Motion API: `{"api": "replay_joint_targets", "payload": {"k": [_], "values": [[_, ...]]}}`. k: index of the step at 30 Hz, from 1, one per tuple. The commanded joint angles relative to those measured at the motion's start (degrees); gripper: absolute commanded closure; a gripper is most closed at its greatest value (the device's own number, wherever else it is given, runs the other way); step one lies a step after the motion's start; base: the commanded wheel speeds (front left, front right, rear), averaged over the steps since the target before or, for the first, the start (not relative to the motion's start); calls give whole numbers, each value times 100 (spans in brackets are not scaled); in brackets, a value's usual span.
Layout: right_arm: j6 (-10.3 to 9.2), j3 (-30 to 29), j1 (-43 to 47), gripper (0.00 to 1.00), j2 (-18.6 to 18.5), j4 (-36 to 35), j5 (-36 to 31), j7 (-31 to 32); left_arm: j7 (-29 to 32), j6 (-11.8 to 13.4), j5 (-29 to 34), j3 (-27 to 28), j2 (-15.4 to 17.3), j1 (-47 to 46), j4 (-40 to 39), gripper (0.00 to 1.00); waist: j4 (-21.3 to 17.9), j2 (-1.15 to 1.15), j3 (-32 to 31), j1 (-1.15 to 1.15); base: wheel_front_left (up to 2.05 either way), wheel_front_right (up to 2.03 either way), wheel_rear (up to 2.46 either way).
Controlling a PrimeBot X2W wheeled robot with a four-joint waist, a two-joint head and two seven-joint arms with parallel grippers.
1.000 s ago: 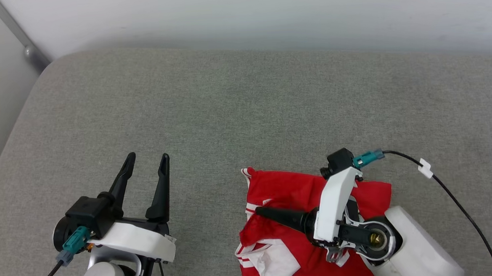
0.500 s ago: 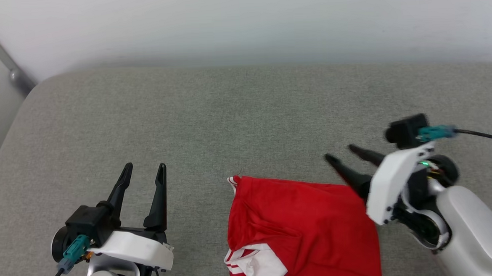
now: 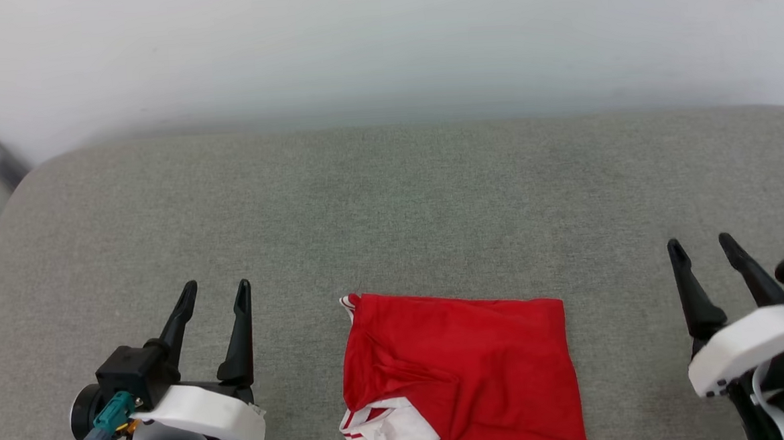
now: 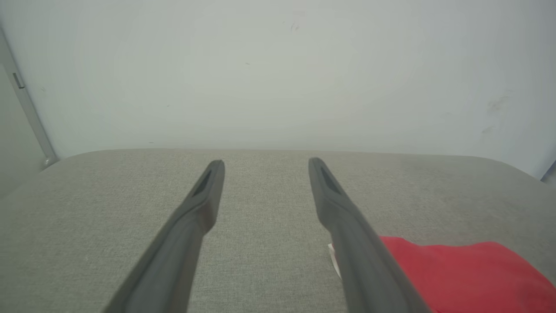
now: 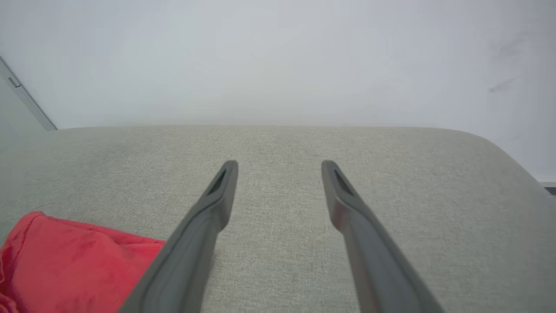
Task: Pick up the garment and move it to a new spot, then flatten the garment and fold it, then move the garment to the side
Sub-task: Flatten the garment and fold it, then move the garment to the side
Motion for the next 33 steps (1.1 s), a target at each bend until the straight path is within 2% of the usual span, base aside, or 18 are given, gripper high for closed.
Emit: {"api": "replay_joint_targets", "payload": {"k": [1,10,25,29,33], "values": [[-1,-3,98,0,60,-47,-12,-43,-26,9,-12,16,9,81,8,0,-19,0,-41,0,0,0,0],[-1,-104,952,0,349,-633,-230,-425,-30,60,-10,-17,15,252,136,0,-132,0,-252,0,0,0,0],[-1,-60,977,0,445,-875,-197,-411,-26,110,18,-24,89,239,189,0,-301,0,-192,0,0,0,0],[-1,-249,878,0,340,-794,0,-158,-30,151,13,26,94,223,148,0,-325,0,-138,0,0,0,0],[-1,-621,709,0,114,-488,557,747,-34,193,7,94,88,181,104,0,-312,0,-67,0,0,0,0]]}}
